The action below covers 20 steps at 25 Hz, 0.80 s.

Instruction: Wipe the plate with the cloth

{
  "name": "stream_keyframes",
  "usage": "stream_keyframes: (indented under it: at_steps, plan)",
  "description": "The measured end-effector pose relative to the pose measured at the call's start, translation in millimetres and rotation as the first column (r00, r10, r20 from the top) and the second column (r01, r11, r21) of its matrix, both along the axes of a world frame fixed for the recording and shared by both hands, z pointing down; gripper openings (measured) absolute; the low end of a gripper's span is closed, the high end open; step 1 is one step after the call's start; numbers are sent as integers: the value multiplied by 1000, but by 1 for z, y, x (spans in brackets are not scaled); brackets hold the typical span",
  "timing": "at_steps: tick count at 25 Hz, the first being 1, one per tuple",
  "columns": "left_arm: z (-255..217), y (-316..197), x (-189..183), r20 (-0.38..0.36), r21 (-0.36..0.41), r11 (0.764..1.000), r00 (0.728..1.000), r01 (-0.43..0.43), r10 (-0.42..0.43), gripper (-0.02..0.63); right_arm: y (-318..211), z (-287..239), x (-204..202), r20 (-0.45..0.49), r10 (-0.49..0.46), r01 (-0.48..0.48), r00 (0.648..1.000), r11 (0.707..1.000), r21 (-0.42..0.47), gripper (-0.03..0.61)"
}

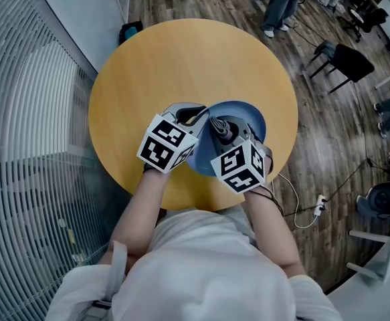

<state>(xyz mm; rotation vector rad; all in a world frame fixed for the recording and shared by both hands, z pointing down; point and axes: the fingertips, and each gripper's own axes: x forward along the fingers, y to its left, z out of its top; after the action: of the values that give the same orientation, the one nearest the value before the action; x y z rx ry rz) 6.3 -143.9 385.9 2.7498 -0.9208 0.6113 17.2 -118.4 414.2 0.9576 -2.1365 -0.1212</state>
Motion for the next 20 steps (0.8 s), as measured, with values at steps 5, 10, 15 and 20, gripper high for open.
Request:
stream_keyframes:
  at_steps: [5, 10, 15, 20]
  plan:
    - [-2, -4, 1, -13, -16, 1000, 1000, 7, -7, 27, 5, 2, -15, -4, -43, 43, 999, 999, -6, 89]
    - [2, -4, -1, -15, -19, 1000, 1000, 20, -20, 27, 14, 10, -30, -2, -84, 84, 996, 996, -16, 89]
    - [1, -3, -1, -12, -15, 1000, 1000, 25, -25, 27, 21, 12, -42, -1, -119, 119, 993, 993, -24, 89]
    - [-2, -3, 0, -24, -16, 1000, 999, 27, -27, 28, 26, 13, -51, -6, -150, 149, 989, 988, -26, 89]
